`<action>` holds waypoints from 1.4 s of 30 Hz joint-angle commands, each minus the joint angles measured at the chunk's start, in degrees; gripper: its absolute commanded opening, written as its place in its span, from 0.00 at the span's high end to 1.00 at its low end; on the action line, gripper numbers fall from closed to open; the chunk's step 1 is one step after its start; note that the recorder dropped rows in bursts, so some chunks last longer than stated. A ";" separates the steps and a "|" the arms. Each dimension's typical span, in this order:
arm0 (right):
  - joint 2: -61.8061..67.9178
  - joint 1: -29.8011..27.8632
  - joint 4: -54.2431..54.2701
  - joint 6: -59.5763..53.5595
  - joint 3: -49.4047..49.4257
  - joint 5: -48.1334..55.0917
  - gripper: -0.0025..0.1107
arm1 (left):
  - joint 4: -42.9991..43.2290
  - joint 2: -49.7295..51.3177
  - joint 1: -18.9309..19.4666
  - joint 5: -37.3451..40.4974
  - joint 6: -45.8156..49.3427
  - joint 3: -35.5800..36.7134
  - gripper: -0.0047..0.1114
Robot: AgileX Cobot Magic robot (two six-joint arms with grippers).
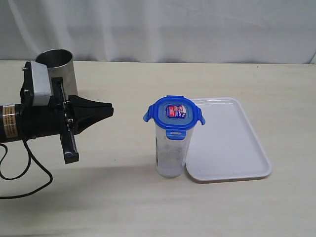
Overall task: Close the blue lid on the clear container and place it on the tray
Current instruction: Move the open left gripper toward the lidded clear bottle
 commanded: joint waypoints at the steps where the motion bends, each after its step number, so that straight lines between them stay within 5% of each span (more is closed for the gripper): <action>1: -0.29 -0.04 4.10 6.08 0.09 -2.01 0.94 | -0.10 0.17 0.12 8.69 -5.70 -0.21 0.68; 2: -0.29 -0.04 4.10 6.08 0.09 0.03 0.94 | 0.39 0.17 0.12 8.36 -7.72 -0.10 0.50; 4: -0.29 -0.04 4.10 6.19 0.09 1.35 0.94 | 0.04 0.62 0.12 8.22 -7.72 0.84 0.32; 5: -0.29 -0.04 4.10 6.42 0.09 1.52 0.94 | -0.12 1.18 0.01 7.44 -7.72 1.01 0.30; 16: 0.98 -0.04 6.44 7.38 0.09 4.98 0.94 | -7.21 17.00 -5.47 -1.71 0.11 -2.52 0.30; 21: 9.56 -0.04 7.06 7.38 0.04 5.42 0.94 | -7.12 21.75 -11.91 -1.03 -0.24 -9.56 0.30; 31: 27.12 1.21 7.46 7.75 -6.01 4.42 0.93 | -5.64 24.23 -13.09 0.25 -4.62 -15.84 0.30; 42: 44.87 13.95 5.33 6.91 -16.00 4.58 0.64 | -3.89 24.23 -13.23 0.70 -4.62 -16.32 0.30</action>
